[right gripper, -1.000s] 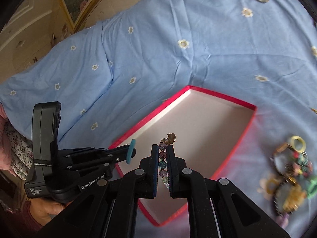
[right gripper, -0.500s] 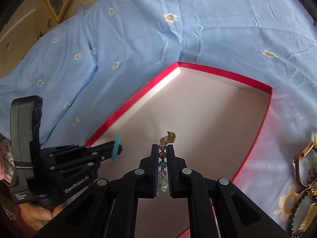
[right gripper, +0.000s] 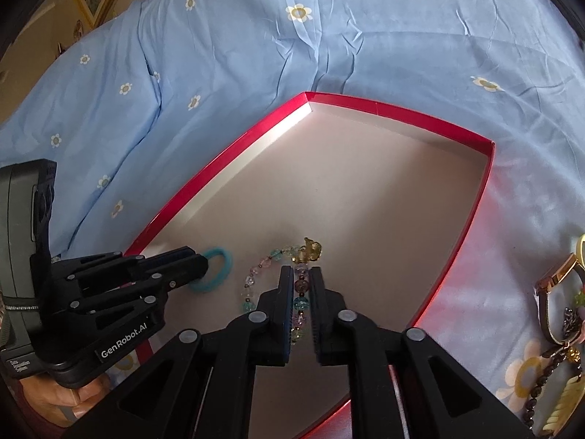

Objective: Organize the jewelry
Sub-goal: 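Carry both items into the red box and open both grippers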

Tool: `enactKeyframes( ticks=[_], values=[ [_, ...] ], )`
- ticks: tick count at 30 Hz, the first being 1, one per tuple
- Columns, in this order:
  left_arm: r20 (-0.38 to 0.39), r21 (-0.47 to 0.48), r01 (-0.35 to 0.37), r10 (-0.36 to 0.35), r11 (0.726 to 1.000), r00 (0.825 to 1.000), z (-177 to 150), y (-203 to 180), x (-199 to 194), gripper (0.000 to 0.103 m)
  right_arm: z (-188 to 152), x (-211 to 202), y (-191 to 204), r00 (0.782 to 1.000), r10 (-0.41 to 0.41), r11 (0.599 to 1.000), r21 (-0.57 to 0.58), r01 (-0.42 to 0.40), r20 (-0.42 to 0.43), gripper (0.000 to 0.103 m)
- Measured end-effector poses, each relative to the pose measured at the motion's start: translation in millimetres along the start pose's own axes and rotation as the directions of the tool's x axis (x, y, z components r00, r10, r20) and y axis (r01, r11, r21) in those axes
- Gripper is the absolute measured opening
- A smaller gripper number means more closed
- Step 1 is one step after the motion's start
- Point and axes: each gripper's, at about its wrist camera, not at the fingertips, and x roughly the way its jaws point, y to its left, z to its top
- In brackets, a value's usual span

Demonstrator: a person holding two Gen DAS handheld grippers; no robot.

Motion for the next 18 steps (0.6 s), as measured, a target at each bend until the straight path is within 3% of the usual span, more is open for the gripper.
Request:
enactKeyframes(
  ticks=[8, 11, 18],
  values=[
    [0.026, -0.035, -0.007, 0.008, 0.999, 1.000, -0.9, 4.5, -15.6, 0.030, 2.7, -9.5, -0.6, 1.000, 0.001, 1.000, 0.011, -0.001, 0.008, 0.014],
    [0.051, -0.053, -0.002, 0.004, 0.999, 0.999, -1.7, 4.9, -28.9, 0.036, 2.6, -21.8, -1.1, 1.000, 0.008, 1.000, 0.018, -0.008, 0.027, 0.026],
    [0.084, -0.094, 0.034, -0.027, 0.995, 0.996, -11.6, -2.7, -53.2, 0.045, -8.3, -71.3, -6.0, 0.993, 0.011, 0.999, 0.031, -0.014, 0.118, 0.036]
  ],
)
